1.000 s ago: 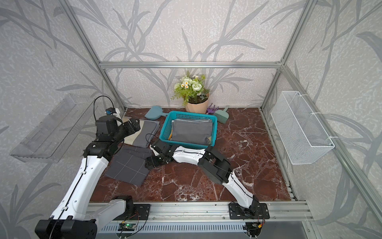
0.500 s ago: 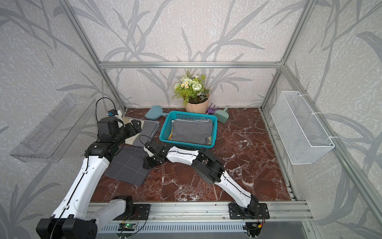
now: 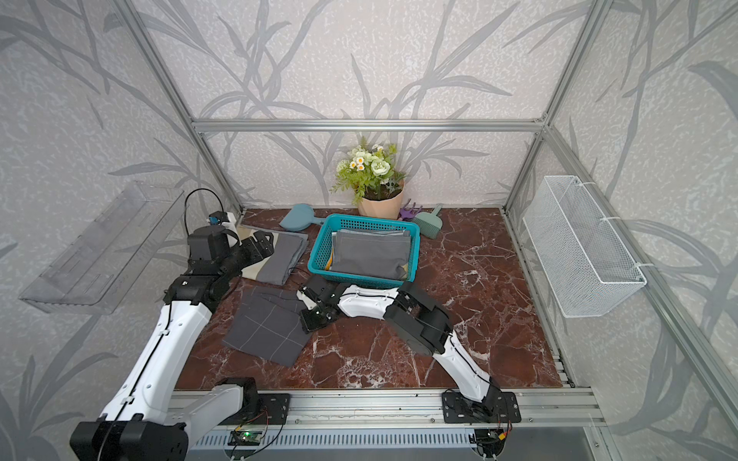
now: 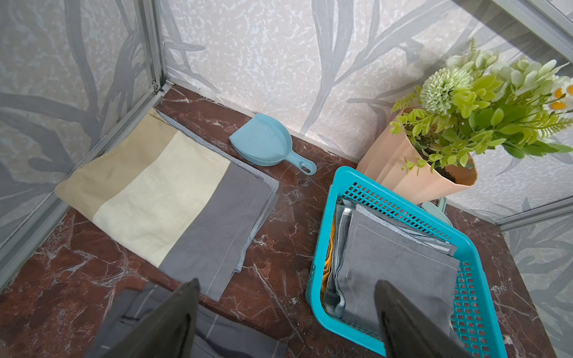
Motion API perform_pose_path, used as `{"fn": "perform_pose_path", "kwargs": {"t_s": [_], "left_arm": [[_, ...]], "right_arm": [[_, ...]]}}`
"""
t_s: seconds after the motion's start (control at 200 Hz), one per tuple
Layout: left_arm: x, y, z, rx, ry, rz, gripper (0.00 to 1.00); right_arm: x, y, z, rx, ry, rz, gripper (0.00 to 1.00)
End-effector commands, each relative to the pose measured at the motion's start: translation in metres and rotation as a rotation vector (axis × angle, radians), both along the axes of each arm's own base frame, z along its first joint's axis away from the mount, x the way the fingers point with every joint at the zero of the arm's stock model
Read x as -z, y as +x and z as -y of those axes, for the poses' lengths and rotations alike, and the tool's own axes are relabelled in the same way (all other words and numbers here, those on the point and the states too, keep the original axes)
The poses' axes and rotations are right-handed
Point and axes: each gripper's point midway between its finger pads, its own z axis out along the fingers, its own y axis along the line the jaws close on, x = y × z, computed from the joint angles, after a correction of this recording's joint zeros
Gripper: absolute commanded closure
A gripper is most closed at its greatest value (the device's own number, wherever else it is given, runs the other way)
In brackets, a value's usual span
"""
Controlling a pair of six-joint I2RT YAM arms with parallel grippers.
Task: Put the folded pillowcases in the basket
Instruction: Move the pillowcase to the center of the board.
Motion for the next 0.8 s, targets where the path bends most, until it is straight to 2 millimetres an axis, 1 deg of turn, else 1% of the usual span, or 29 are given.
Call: {"fn": "perform_pose_path", "kwargs": {"t_s": [0.0, 0.12, 0.15, 0.165, 0.215, 0.27, 0.28, 0.33, 0.355, 0.375, 0.42, 0.56, 0.61, 0.655, 0.71, 0.77, 0.795], "left_arm": [[0.006, -0.001, 0.008, 0.037, -0.039, 0.007, 0.10], [0.017, -0.003, 0.018, 0.082, -0.075, 0.000, 0.10], [0.021, -0.003, 0.021, 0.092, -0.083, -0.003, 0.10], [0.023, -0.003, 0.023, 0.100, -0.086, -0.006, 0.10], [0.028, -0.004, 0.028, 0.118, -0.097, -0.015, 0.10], [0.037, -0.005, 0.033, 0.135, -0.106, -0.034, 0.10], [0.038, -0.005, 0.034, 0.139, -0.107, -0.037, 0.10], [0.046, -0.006, 0.043, 0.169, -0.117, -0.053, 0.11], [0.050, -0.007, 0.048, 0.183, -0.119, -0.061, 0.11], [0.054, -0.008, 0.052, 0.196, -0.120, -0.070, 0.11], [0.061, -0.010, 0.063, 0.225, -0.117, -0.087, 0.10], [0.085, -0.020, 0.097, 0.314, -0.105, -0.148, 0.10], [0.092, -0.024, 0.109, 0.352, -0.110, -0.169, 0.10], [0.100, -0.029, 0.119, 0.382, -0.115, -0.190, 0.10], [0.108, -0.035, 0.128, 0.410, -0.122, -0.210, 0.10], [0.119, -0.044, 0.137, 0.436, -0.136, -0.232, 0.10], [0.124, -0.048, 0.140, 0.447, -0.142, -0.242, 0.10]], "right_arm": [[-0.007, -0.014, 0.055, -0.023, -0.096, 0.004, 1.00], [-0.008, -0.036, 0.110, -0.032, -0.207, 0.021, 1.00], [-0.008, -0.040, 0.126, -0.024, -0.240, 0.030, 1.00], [-0.008, -0.041, 0.130, -0.020, -0.247, 0.034, 1.00], [-0.009, -0.045, 0.155, 0.004, -0.294, 0.043, 1.00], [-0.009, -0.045, 0.179, 0.049, -0.331, 0.040, 1.00], [-0.014, -0.045, 0.183, 0.057, -0.325, 0.044, 1.00], [-0.018, -0.042, 0.202, 0.109, -0.323, 0.044, 1.00], [-0.019, -0.045, 0.210, 0.120, -0.321, 0.048, 1.00], [-0.022, -0.036, 0.219, 0.161, -0.313, 0.050, 1.00], [-0.026, -0.032, 0.235, 0.206, -0.298, 0.058, 1.00], [-0.036, -0.015, 0.272, 0.319, -0.287, 0.094, 1.00], [-0.039, -0.008, 0.282, 0.358, -0.275, 0.108, 0.96], [-0.041, -0.003, 0.287, 0.382, -0.260, 0.115, 0.90], [-0.045, 0.003, 0.289, 0.399, -0.239, 0.126, 0.76], [-0.047, 0.008, 0.289, 0.409, -0.226, 0.143, 0.71], [-0.048, 0.010, 0.288, 0.416, -0.220, 0.150, 0.66]]}}
